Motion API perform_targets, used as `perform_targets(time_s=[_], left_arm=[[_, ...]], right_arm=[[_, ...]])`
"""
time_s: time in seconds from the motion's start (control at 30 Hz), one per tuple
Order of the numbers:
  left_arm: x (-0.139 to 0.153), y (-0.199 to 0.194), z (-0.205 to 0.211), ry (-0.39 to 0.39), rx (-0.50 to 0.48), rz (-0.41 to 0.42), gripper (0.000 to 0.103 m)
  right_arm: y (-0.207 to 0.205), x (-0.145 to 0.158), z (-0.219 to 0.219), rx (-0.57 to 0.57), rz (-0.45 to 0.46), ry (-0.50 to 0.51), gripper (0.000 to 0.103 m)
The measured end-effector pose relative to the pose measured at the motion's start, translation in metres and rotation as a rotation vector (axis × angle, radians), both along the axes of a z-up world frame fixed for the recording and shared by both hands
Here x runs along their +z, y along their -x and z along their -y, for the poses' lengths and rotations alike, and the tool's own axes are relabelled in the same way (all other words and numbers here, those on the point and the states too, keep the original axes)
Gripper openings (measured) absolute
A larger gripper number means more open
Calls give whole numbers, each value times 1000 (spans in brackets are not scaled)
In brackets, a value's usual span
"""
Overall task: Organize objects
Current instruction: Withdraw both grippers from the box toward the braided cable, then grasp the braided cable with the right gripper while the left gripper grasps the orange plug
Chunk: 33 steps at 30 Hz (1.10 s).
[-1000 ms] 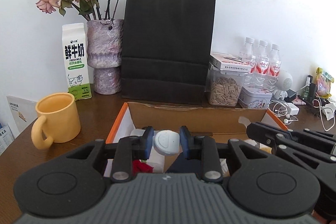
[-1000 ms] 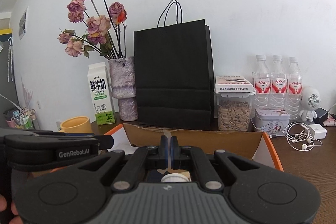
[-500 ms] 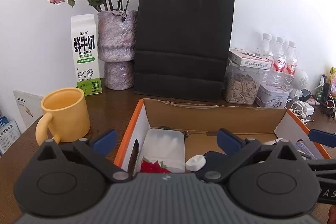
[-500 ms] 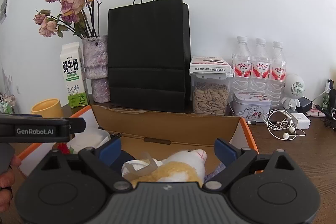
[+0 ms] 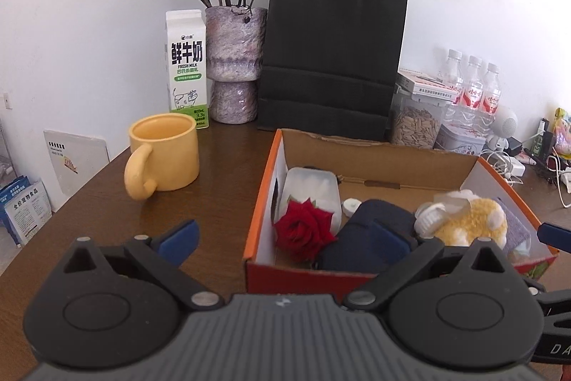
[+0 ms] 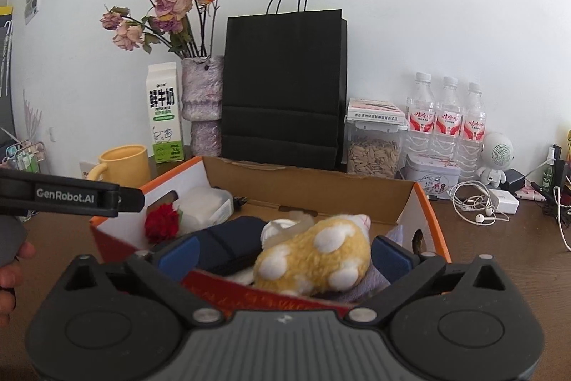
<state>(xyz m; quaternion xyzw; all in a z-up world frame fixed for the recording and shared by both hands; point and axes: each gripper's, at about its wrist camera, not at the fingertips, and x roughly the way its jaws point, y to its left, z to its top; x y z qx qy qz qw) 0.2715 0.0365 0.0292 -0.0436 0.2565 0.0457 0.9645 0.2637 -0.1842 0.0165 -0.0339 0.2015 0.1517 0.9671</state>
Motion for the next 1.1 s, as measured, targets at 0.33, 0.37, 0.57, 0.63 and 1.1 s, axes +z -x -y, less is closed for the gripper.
perform_targets(time_s=[0.33, 0.37, 0.57, 0.63, 1.1], left_arm=[[-7, 80, -30, -25, -3, -52, 103], [-7, 85, -33, -24, -6, -57, 103], [-17, 113, -47, -48, -29, -100, 103], [-22, 119, -51, -50, -46, -113, 103], [-42, 141, -67, -48, -132, -158, 103]], right_arm=[[78, -22, -25, 86, -115, 36, 103], [83, -24, -29, 93, -123, 41, 103], [100, -35, -55, 120, -181, 75, 103], [102, -38, -61, 124, -198, 79, 103], [90, -60, -89, 82, -264, 118, 103]])
